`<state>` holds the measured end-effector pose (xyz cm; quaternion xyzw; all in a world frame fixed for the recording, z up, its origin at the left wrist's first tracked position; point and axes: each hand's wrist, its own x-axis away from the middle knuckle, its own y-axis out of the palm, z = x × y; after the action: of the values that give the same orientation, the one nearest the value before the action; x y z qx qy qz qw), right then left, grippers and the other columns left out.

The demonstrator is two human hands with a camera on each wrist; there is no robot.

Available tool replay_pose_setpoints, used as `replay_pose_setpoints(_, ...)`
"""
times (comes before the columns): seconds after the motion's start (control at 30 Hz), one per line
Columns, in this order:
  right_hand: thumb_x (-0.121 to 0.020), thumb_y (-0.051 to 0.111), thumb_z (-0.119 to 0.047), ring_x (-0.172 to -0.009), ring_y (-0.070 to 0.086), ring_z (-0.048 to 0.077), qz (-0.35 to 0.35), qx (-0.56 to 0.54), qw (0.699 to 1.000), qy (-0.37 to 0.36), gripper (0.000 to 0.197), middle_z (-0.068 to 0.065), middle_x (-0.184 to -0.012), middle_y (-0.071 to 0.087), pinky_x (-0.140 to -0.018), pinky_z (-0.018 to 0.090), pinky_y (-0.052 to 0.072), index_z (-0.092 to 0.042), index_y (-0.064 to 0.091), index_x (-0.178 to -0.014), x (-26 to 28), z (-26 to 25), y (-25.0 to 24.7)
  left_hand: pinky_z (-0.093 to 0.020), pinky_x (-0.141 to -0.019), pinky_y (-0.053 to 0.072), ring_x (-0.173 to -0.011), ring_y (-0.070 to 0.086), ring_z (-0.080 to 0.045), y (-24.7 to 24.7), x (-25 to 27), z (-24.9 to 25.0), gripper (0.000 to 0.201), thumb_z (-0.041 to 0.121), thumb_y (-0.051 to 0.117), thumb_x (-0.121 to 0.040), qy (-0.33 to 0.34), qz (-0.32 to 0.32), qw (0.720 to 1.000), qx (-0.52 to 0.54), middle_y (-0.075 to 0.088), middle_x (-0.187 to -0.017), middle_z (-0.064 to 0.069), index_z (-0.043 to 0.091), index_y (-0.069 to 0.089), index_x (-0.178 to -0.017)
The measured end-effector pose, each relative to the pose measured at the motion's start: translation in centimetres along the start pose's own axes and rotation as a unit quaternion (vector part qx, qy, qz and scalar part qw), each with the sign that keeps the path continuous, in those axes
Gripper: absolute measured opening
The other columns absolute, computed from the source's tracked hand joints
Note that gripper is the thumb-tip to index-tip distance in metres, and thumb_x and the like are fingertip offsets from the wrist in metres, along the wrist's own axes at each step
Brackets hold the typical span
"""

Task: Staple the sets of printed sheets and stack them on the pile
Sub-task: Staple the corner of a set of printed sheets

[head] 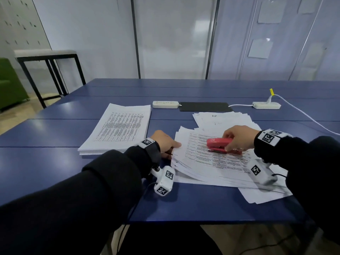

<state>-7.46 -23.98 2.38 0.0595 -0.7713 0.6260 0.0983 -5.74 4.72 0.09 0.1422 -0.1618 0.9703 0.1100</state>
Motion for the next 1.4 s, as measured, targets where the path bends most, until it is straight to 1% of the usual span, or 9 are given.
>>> replay_pose_setpoints(0.2,-0.086,0.082,-0.018,-0.077,0.067,0.025,0.079,-0.113,0.990,-0.008,0.017,-0.001,-0.089,0.071,-0.068,0.034,0.057,-0.028,0.070,-0.092,0.6,2.4,-0.2,-0.031,-0.069,0.039,-0.069,0.050,-0.022,0.9,-1.6,0.9,0.030,0.021,0.090,-0.067,0.069,0.010,0.997,-0.022,0.056,-0.069,-0.009,0.010,0.062,-0.068)
replay_pose_setpoints(0.33,-0.087,0.081,-0.022,-0.090,0.065,0.024,0.172,-0.178,0.969,-0.029,0.013,-0.003,-0.091,0.071,-0.077,0.033,0.046,-0.027,0.070,-0.093,1.1,2.5,-0.7,-0.032,-0.061,0.045,-0.066,0.054,-0.026,-0.2,-0.5,1.7,0.020,0.000,0.077,-0.082,0.081,0.000,0.996,0.021,0.058,-0.078,-0.017,0.004,0.059,-0.074)
replay_pose_setpoints(0.5,-0.084,0.083,-0.023,-0.090,0.066,0.022,0.178,-0.207,0.959,-0.080,0.017,-0.003,-0.094,0.073,-0.081,0.035,0.050,-0.032,0.070,-0.091,2.2,-0.4,-0.4,-0.041,-0.067,0.049,-0.080,0.061,-0.035,-3.3,1.7,-0.6,0.038,-0.004,0.076,-0.063,0.004,-0.028,0.997,0.073,0.063,-0.093,-0.026,0.004,0.064,-0.097)
replay_pose_setpoints(0.73,-0.082,0.083,-0.025,-0.089,0.063,0.013,0.105,-0.124,0.970,-0.181,0.022,-0.006,-0.096,0.072,-0.070,0.018,0.042,-0.026,0.075,-0.103,2.8,-7.8,2.5,-0.030,-0.051,0.056,-0.067,0.071,-0.031,-7.5,5.1,-1.8,0.022,0.007,0.071,-0.092,-0.047,-0.134,0.981,-0.128,0.074,-0.105,-0.028,-0.004,0.068,-0.111)
replay_pose_setpoints(0.83,-0.083,0.079,-0.025,-0.090,0.060,0.014,0.089,-0.087,0.971,-0.204,0.018,-0.006,-0.093,0.072,-0.074,0.027,0.042,-0.029,0.076,-0.100,2.4,-10.0,3.5,-0.026,-0.047,0.049,-0.059,0.069,-0.024,-9.7,5.8,-0.8,0.023,0.023,0.078,-0.089,0.031,-0.050,0.954,-0.293,0.078,-0.086,-0.010,0.010,0.067,-0.105)
replay_pose_setpoints(0.97,-0.084,0.076,-0.023,-0.090,0.061,0.014,0.079,-0.066,0.973,-0.208,0.019,-0.006,-0.096,0.072,-0.082,0.032,0.051,-0.027,0.077,-0.103,1.9,-11.8,4.1,-0.035,-0.063,0.062,-0.084,0.070,-0.017,-9.0,5.3,0.3,0.043,0.022,0.087,-0.083,0.143,-0.046,0.962,-0.229,0.072,-0.110,0.003,0.024,0.067,-0.121)
replay_pose_setpoints(1.07,-0.084,0.077,-0.026,-0.090,0.062,0.016,0.071,-0.052,0.975,-0.203,0.022,-0.006,-0.096,0.073,-0.084,0.037,0.053,-0.027,0.077,-0.105,1.3,-12.2,4.5,-0.035,-0.089,0.059,-0.101,0.069,-0.011,-6.2,3.7,0.1,0.048,0.030,0.086,-0.083,0.189,-0.073,0.903,-0.379,0.070,-0.118,0.012,0.027,0.068,-0.127)
replay_pose_setpoints(1.2,-0.080,0.083,-0.026,-0.097,0.065,0.018,0.050,-0.082,0.977,-0.189,0.037,-0.005,-0.106,0.073,-0.090,0.036,0.052,-0.026,0.072,-0.116,0.5,-11.4,5.1,-0.022,-0.077,0.047,-0.094,0.067,-0.013,-3.3,1.7,0.8,0.025,0.024,0.077,-0.084,0.223,-0.047,0.847,-0.481,0.076,-0.101,0.012,0.029,0.077,-0.109)
replay_pose_setpoints(1.4,-0.068,0.094,-0.043,-0.117,0.056,0.017,-0.023,-0.151,0.982,-0.115,0.094,-0.008,-0.131,0.054,-0.101,0.032,0.045,-0.028,0.045,-0.146,-0.8,-8.3,5.7,-0.035,-0.086,0.057,-0.096,0.065,-0.019,-2.2,1.0,2.0,0.033,0.024,0.077,-0.081,0.227,-0.091,0.789,-0.563,0.074,-0.101,0.006,0.029,0.076,-0.113)
